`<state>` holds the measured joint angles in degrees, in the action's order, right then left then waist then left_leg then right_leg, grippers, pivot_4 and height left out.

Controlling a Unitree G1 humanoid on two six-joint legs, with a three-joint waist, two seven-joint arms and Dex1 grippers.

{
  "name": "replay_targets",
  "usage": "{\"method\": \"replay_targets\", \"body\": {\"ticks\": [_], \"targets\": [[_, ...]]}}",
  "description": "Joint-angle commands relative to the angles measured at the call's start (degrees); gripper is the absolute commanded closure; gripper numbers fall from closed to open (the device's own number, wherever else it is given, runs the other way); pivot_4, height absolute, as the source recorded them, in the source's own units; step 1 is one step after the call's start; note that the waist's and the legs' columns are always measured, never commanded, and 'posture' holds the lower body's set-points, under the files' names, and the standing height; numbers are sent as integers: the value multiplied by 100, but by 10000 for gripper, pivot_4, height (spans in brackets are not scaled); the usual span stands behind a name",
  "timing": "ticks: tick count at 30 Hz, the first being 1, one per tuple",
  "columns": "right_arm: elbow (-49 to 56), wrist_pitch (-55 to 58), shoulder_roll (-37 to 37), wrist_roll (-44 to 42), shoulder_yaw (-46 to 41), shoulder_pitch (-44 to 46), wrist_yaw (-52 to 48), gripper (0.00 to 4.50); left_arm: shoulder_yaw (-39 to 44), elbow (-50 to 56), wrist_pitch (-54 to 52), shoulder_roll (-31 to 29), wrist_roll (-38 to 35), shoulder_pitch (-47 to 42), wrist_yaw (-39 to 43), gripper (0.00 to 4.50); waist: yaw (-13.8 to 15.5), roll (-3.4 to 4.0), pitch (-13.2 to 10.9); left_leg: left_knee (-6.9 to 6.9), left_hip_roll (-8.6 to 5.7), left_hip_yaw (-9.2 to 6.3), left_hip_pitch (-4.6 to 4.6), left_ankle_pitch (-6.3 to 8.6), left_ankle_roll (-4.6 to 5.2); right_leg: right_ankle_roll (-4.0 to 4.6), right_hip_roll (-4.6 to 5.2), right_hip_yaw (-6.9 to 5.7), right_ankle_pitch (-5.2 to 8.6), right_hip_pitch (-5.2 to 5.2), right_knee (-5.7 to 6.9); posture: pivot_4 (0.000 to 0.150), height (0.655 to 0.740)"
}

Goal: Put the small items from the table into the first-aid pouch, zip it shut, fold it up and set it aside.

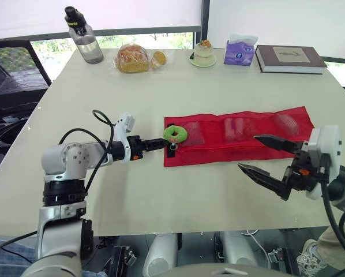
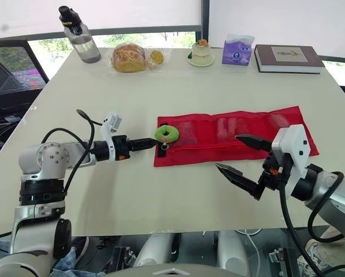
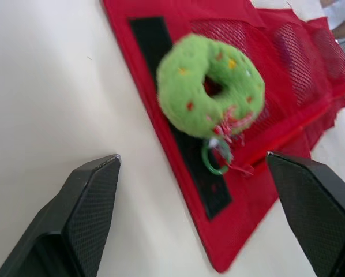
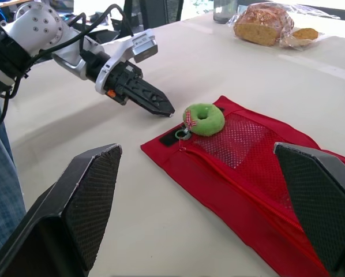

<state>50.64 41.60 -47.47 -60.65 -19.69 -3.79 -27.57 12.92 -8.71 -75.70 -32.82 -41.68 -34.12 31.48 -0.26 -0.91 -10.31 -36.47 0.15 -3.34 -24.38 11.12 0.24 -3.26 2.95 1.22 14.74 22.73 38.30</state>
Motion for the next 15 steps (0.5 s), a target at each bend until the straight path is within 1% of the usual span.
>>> {"method": "replay_targets", "body": {"ticks": [1,6,8,11,15], "targets": [[150,-181,36,68,57,52,45,0,158,-760,-1,170,242,-356,-303,852,16,0,0,0,-1,0,0,0,0,-2,0,0,1,-1,0,1500,7400],[137,-223,36,123,136,105,62,0,-11,-1529,89,318,449,-892,-301,852,67,-1,1,-3,-7,-1,-2,0,0,-18,1,-3,-2,-3,0,1500,7400],[137,-240,30,149,138,112,52,0,-189,-1715,42,344,495,-1030,-148,852,89,-1,1,-3,-7,-2,-1,0,0,-18,0,-3,-3,-3,0,1500,7400],[136,-267,35,180,133,109,56,0,-579,-1797,-157,342,461,-1113,271,852,108,-1,1,-3,-6,-3,-1,0,0,-13,0,-4,-4,-4,0,1500,7400],[168,-304,68,222,211,130,115,0,-1109,-1785,-471,293,305,-1101,1101,852,107,0,2,-3,-8,-1,-4,0,0,-7,5,-4,-5,-6,-8,1500,7400]]}}
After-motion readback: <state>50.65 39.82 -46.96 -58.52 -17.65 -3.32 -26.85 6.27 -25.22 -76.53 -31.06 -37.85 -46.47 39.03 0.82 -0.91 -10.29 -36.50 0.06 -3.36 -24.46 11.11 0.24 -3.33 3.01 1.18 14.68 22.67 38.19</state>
